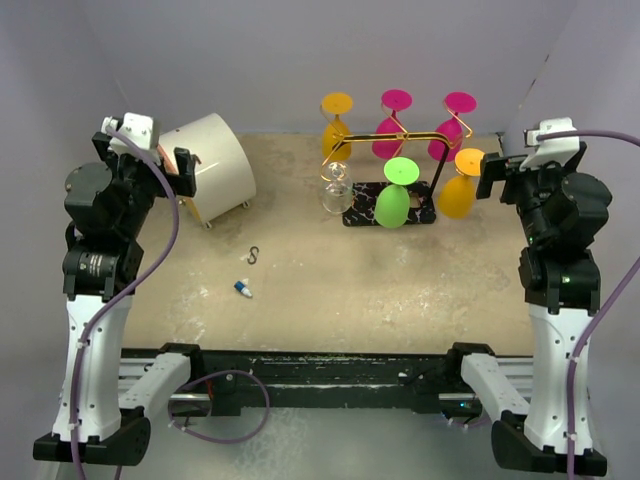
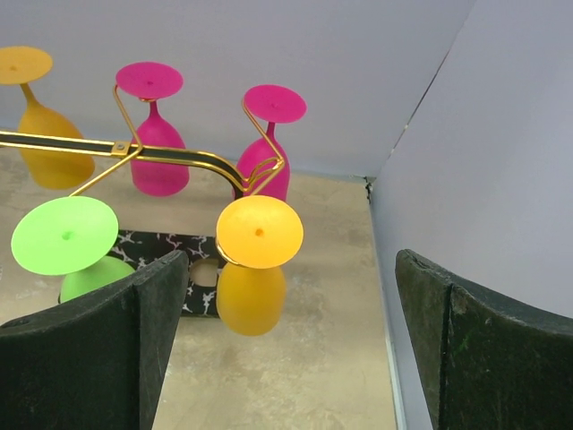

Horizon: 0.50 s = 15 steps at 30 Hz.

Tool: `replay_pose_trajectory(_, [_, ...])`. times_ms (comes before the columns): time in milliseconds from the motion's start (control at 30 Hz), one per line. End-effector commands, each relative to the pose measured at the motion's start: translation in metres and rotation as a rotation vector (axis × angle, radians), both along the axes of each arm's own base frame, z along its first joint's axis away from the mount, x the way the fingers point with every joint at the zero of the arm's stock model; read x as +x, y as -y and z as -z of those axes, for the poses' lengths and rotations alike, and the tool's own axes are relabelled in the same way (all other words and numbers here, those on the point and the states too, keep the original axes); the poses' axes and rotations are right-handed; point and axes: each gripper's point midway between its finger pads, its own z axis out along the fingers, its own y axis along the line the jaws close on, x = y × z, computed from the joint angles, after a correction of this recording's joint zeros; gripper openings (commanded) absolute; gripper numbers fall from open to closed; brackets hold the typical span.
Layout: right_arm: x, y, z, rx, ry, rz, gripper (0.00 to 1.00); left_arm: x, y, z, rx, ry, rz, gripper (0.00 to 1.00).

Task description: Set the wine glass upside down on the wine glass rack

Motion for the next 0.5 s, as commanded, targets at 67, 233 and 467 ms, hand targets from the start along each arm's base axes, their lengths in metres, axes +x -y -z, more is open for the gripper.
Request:
replay_pose_trajectory(67, [0.0002, -0.0011, -0.0063, 0.000, 0.019, -0.023, 1.00, -0.0024, 0.0035, 0.0008, -0.025, -0.011, 0.021, 0.99])
replay_pose_trajectory(233, [0.0010, -0.0032, -0.0056, 0.011, 0.011, -0.041, 1.00, -0.0086, 0.0035, 0.0004, -0.022, -0.007, 0.026, 0.99])
replay_pose_trajectory(467, [-0.0006, -0.0029, -0.0038, 0.012, 0.007, -0.044, 1.00, -0.0077, 0.0036, 0.0038, -0.029, -0.012, 0.026, 0.99])
